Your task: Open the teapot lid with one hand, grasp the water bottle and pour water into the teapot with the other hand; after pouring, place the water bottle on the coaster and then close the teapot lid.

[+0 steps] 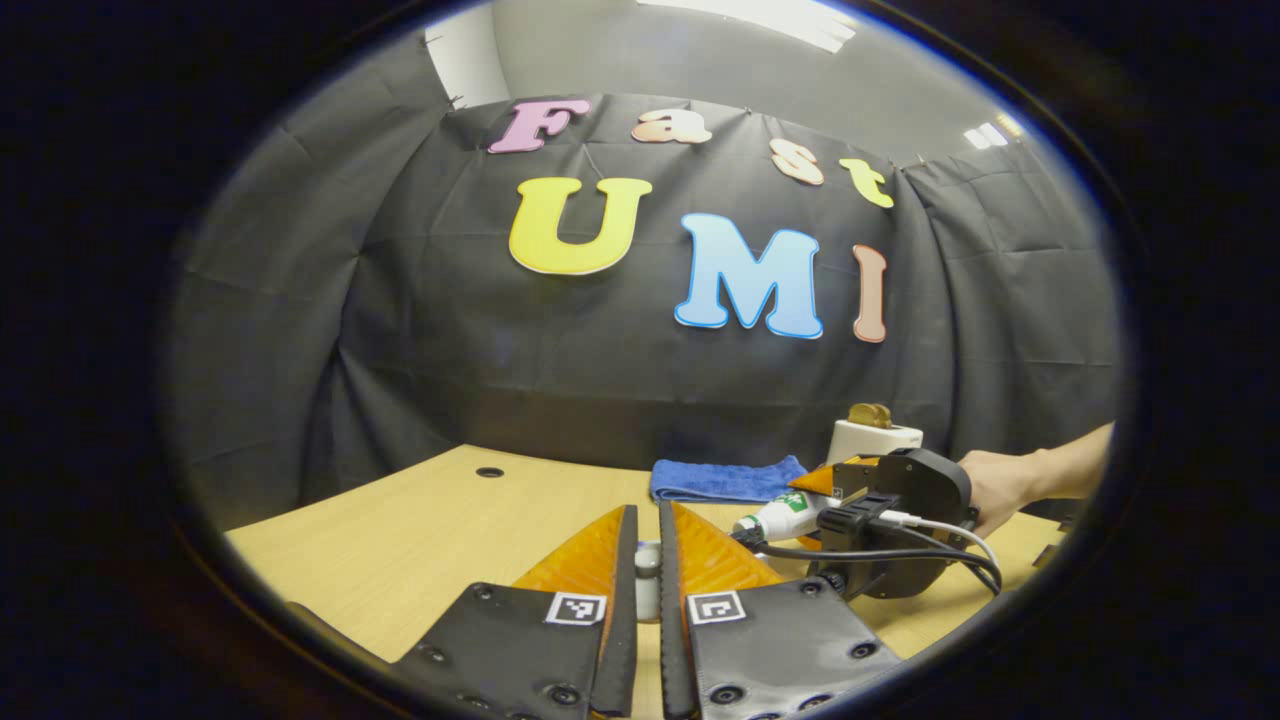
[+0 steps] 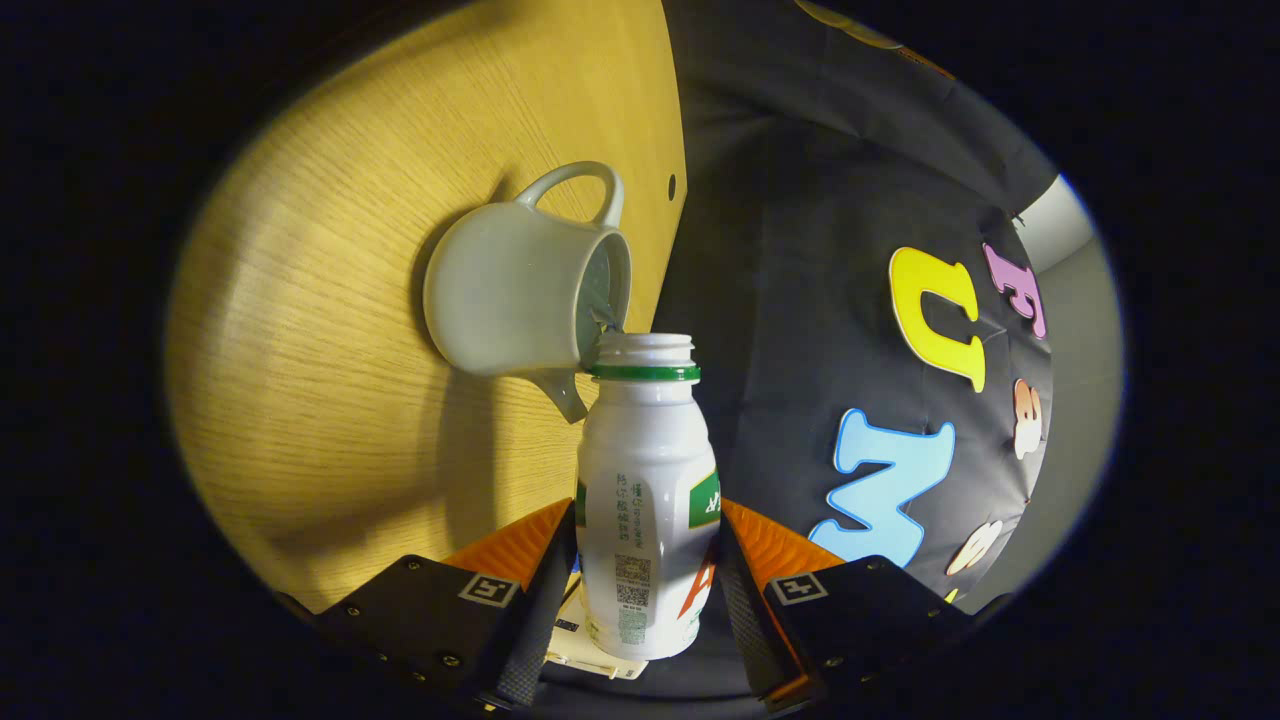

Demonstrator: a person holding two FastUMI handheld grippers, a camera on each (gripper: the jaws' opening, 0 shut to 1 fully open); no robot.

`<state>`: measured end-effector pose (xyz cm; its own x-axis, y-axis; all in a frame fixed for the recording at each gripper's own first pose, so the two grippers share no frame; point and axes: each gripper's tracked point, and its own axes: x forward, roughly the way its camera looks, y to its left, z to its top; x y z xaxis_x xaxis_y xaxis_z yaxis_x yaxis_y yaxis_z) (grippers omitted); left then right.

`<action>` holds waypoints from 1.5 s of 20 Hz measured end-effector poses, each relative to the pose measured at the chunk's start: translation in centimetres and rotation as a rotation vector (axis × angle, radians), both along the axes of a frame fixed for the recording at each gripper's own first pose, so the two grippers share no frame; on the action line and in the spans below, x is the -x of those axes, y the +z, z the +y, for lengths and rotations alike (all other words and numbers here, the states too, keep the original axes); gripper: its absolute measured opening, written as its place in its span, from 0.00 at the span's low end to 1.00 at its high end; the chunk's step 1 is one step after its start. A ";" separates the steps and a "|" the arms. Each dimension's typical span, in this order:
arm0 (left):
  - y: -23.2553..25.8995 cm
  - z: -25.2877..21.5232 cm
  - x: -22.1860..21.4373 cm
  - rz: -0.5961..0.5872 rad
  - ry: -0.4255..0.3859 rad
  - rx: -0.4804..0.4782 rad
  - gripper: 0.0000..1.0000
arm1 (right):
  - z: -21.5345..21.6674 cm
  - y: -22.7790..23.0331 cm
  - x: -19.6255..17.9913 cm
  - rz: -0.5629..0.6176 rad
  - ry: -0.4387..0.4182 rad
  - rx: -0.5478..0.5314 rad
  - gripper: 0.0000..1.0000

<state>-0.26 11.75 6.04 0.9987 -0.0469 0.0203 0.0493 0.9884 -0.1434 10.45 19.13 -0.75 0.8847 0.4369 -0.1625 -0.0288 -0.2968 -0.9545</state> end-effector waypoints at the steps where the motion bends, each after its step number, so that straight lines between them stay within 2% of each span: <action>1: 0.0 0.1 0.0 -0.001 0.001 0.005 0.20 | 0.1 0.1 0.1 -0.003 0.000 0.002 0.76; 30: 0.0 0.2 -0.4 0.003 -0.003 0.007 0.20 | 0.0 1.5 0.0 -0.057 0.035 0.033 0.76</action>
<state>0.11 12.00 6.04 0.9986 -0.0498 0.0175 0.0519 0.9872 -0.1506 10.50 19.08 0.74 0.8770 0.4633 -0.1273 0.0365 -0.3284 -0.9438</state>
